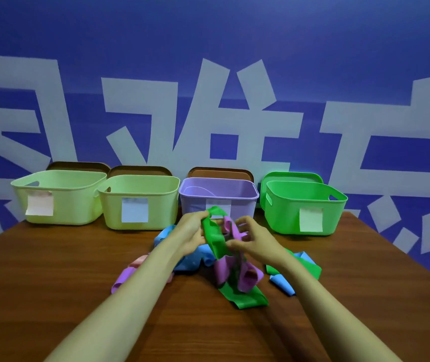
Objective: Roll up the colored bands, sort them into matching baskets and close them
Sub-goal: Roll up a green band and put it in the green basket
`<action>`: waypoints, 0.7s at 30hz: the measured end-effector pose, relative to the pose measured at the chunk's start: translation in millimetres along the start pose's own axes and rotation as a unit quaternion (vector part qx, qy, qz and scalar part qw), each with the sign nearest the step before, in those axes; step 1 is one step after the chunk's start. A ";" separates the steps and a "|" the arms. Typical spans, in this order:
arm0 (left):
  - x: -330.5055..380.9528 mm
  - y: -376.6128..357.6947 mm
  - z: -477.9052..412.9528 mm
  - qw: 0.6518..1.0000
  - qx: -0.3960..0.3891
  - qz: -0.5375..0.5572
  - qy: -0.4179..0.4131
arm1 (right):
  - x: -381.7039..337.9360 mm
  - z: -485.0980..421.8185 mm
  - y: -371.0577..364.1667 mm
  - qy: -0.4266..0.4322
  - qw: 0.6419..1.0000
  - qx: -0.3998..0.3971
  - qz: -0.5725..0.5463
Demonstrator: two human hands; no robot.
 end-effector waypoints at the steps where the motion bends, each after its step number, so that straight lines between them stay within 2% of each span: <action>1: 4.3 0.4 0.1 1.000 0.005 -0.015 -0.013 | 1.9 -3.5 5.8 0.022 0.998 0.029 0.045; 3: 13.4 8.1 1.4 0.995 0.047 -0.071 -0.046 | -2.4 -7.1 22.5 0.055 0.994 0.086 0.038; 5: 18.6 22.9 1.0 0.981 0.106 -0.143 -0.079 | -7.6 -8.4 42.8 0.059 0.982 0.131 -0.121; 6: 18.8 32.0 0.0 0.972 0.137 -0.169 -0.090 | -6.1 -9.7 51.5 0.041 0.960 0.146 -0.237; 8: 12.5 51.1 -5.9 0.959 0.186 -0.193 -0.087 | 4.9 -13.5 60.2 -0.014 0.873 0.160 -0.461; 11: 0.5 57.8 -11.3 0.973 0.179 -0.130 -0.058 | 17.5 -14.4 76.8 -0.074 0.812 0.244 -0.525; 12: -0.6 53.6 -11.8 0.981 0.163 -0.090 -0.055 | 17.3 -14.4 82.4 -0.077 0.810 0.271 -0.515; 14: 6.8 43.0 -10.4 0.988 0.138 -0.014 -0.067 | 15.3 -16.7 90.3 -0.083 0.832 0.286 -0.468; 15: 14.7 37.8 -9.2 0.988 0.130 0.015 -0.081 | 12.1 -17.0 94.1 -0.083 0.861 0.284 -0.414; 16: 24.7 31.5 -7.0 0.987 0.118 0.044 -0.100 | 12.1 -20.1 95.0 -0.082 0.909 0.265 -0.311; 17: 35.7 24.5 -5.1 0.986 0.100 0.068 -0.118 | 15.3 -24.7 85.8 -0.099 0.953 0.202 -0.201; 18: 47.2 16.1 -2.9 0.984 0.077 0.085 -0.137 | 19.5 -28.6 73.1 -0.113 0.979 0.143 -0.092; 19: 58.1 6.7 -0.8 0.983 0.051 0.087 -0.155 | 26.5 -30.0 58.7 -0.125 0.988 0.088 -0.033; 20: 68.2 -3.6 2.0 0.982 0.026 0.081 -0.169 | 34.9 -29.7 45.2 -0.127 0.991 0.043 -0.028; 21: 76.7 -13.6 4.7 0.981 0.001 0.074 -0.181 | 42.9 -29.2 36.1 -0.127 0.991 0.034 -0.025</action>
Point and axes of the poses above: each hand's wrist, its own z-axis away from the middle knuckle, its own y-axis out of the back of the hand, x = y × z, the point moved 7 cm from there along -z, towards the middle knuckle, and after that the axes turned 8 degrees about -z, right-handed, at the moved point
